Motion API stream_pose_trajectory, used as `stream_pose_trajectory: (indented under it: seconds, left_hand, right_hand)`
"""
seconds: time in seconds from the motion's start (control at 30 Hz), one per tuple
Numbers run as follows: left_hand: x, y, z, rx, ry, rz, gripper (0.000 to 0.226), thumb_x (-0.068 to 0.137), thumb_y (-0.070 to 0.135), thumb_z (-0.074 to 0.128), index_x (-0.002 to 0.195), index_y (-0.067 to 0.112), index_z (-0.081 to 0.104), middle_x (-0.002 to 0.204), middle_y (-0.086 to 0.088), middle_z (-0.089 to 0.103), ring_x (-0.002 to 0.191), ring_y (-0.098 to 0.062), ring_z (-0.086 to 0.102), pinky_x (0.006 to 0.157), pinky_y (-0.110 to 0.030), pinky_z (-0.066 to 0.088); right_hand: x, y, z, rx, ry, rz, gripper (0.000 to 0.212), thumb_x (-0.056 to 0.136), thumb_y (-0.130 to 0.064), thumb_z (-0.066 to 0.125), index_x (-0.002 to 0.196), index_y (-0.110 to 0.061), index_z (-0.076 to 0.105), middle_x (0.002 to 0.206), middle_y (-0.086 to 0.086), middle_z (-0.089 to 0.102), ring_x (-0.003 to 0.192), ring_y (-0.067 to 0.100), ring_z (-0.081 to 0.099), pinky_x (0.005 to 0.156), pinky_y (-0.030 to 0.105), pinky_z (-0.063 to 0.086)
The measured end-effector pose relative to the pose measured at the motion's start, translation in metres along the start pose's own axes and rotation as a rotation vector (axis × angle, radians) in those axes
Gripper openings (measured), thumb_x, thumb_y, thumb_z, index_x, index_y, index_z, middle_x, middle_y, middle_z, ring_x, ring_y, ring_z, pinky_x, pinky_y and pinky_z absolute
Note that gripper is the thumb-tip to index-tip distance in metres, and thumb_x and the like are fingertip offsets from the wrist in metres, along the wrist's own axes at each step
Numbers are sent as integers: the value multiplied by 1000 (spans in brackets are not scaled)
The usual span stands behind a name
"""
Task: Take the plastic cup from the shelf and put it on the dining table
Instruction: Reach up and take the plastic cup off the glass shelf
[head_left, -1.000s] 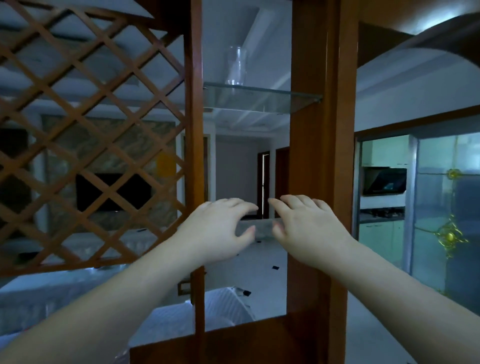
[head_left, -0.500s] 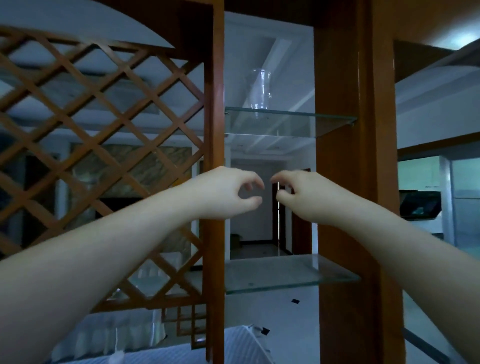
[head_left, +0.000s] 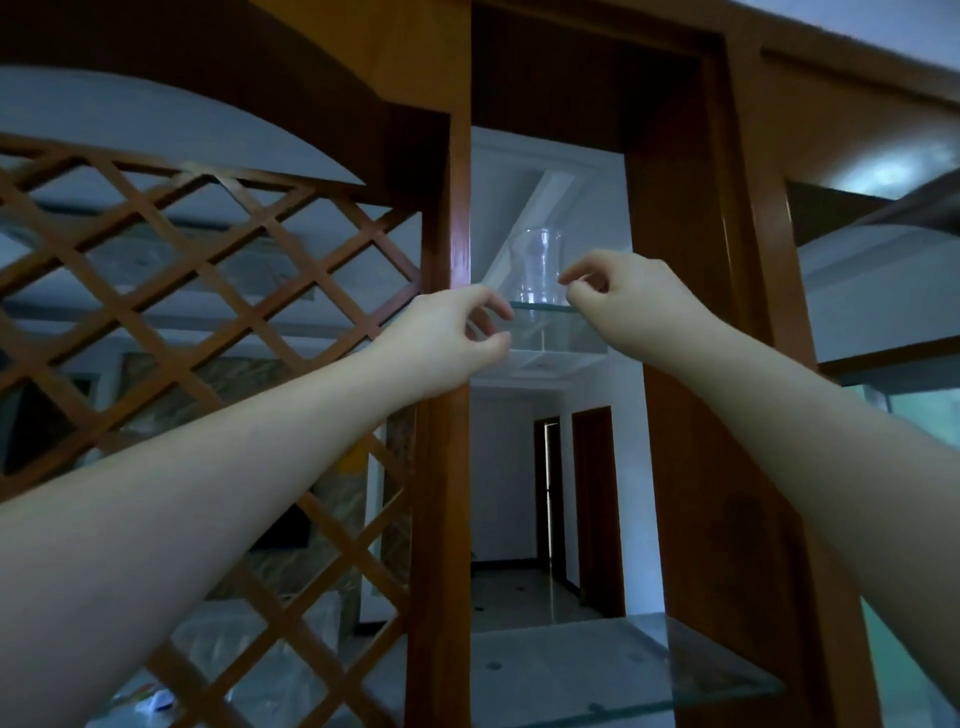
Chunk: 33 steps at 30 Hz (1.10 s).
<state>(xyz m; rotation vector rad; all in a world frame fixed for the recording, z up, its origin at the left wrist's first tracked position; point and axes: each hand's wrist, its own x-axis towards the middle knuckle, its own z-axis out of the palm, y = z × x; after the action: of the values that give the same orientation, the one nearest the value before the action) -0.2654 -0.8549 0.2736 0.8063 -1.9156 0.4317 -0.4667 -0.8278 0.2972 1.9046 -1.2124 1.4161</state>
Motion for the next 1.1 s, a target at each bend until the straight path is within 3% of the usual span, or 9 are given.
stream_pose_trajectory:
  seconds: [0.23,0.37,0.53,0.57,0.63,0.7,0.83,0.97,1.1]
  left_hand:
    - [26,2,1,-134,3,-74,29,89,39,63,117,37,58,96,13,62,85,-4,62,59,-17,46]
    - [34,5,-2,-197,-154,-158,47,86,45,66,130,38,49,99,16,58,87,-1,58,61,-19,43]
    - [35,1,-5,-318,-159,-225,68,79,49,70,139,37,42,119,7,58,110,-16,58,97,-41,50]
    - [35,0,-6,-345,-162,-238,73,77,50,70,141,36,39,120,7,58,114,-18,57,100,-44,48]
    - [34,-3,-6,-391,-163,-254,74,79,47,71,143,35,36,124,5,58,118,-20,55,104,-46,46]
    - [33,-5,-6,-431,-149,-274,70,82,43,71,143,35,36,136,-1,54,123,-21,52,106,-47,44]
    - [34,-6,-6,-466,-134,-296,66,83,42,70,141,35,38,145,-7,49,125,-25,51,105,-45,44]
    - [37,-3,-8,-418,-99,-314,64,90,36,64,146,29,33,146,-7,48,112,-17,57,75,-26,49]
    - [36,0,-9,-413,-103,-350,64,92,33,62,148,25,32,145,-8,49,118,-19,56,95,-36,50]
  right_hand:
    - [39,14,10,200,103,172,42,94,-33,47,133,-17,47,83,-7,56,62,12,56,59,32,52]
    - [50,14,23,337,164,250,61,94,-30,50,149,-20,24,107,5,56,59,12,56,53,29,49]
    - [68,15,32,372,106,335,78,92,-38,55,153,-22,9,135,20,52,62,12,52,50,25,40]
    - [72,15,33,372,90,343,79,92,-40,55,153,-21,8,139,20,49,67,15,54,54,25,41]
    - [79,15,34,393,46,367,84,91,-44,56,153,-18,7,149,19,39,103,32,59,77,36,48]
    - [86,14,36,419,-15,397,90,89,-49,58,154,-18,4,157,18,28,134,40,39,101,51,40]
    - [97,12,34,543,-93,492,107,80,-59,65,153,-14,0,158,19,25,139,41,33,109,54,34]
    - [101,11,37,594,-155,543,114,75,-60,70,153,-10,4,156,21,28,139,40,35,111,53,34]
    - [101,10,46,596,-164,547,108,75,-58,71,151,-8,13,152,20,36,136,38,39,108,52,38]
